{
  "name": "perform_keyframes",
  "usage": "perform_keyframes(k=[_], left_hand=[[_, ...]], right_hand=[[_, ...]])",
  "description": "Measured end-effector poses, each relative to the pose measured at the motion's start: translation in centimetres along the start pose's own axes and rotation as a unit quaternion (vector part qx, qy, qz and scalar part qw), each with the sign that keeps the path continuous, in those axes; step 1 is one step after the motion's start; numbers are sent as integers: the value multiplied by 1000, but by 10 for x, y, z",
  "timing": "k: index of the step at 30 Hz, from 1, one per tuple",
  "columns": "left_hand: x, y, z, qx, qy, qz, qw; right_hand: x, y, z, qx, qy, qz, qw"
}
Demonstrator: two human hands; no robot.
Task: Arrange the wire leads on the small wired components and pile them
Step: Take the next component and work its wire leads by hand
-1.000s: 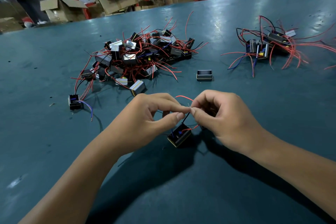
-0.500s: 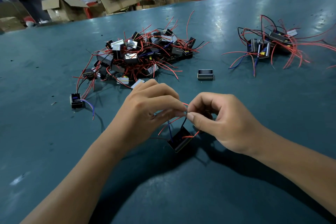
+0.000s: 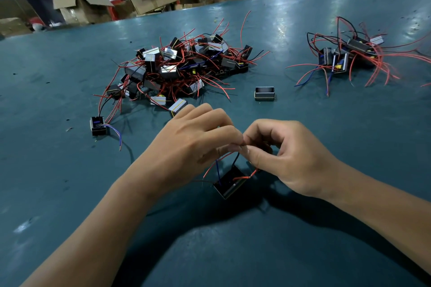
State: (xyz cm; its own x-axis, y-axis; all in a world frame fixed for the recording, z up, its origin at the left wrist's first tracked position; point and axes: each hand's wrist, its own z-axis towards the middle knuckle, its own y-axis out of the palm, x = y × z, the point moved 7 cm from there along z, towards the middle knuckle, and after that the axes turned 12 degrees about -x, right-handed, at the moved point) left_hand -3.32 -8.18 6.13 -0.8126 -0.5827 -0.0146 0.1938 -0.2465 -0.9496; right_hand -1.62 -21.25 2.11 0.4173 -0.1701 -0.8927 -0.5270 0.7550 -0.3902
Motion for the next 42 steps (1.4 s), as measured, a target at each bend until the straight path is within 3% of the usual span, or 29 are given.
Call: perform_keyframes(k=[6,12,19,26,32,37,42], left_hand=[[1,8,2,-10,-55,-96,994],[-4,19,3,-8,-167,-248,954],[10,17,7,-3,-218,-162,962],[-7,35,-2,-12,-321,-334,886],[-20,22,-4,3,-266,-381,886],[-15,9,-1,-1,-150,-238,960],[-13,2,-2,42,-93,-172,980]], right_hand=[[-6,-3,-2,37,-9,-23,999],[-13,-5,-4,86,-26,-88,992],[-14,-6,-4,113,-13,-131,985],[-19,-1,-5,116,-25,-204,972],[-11,-8,-5,120,-10,-145,982],[-8,-10,-6,125,-3,-110,986],[-9,-9,-6,113,-9,-94,989]])
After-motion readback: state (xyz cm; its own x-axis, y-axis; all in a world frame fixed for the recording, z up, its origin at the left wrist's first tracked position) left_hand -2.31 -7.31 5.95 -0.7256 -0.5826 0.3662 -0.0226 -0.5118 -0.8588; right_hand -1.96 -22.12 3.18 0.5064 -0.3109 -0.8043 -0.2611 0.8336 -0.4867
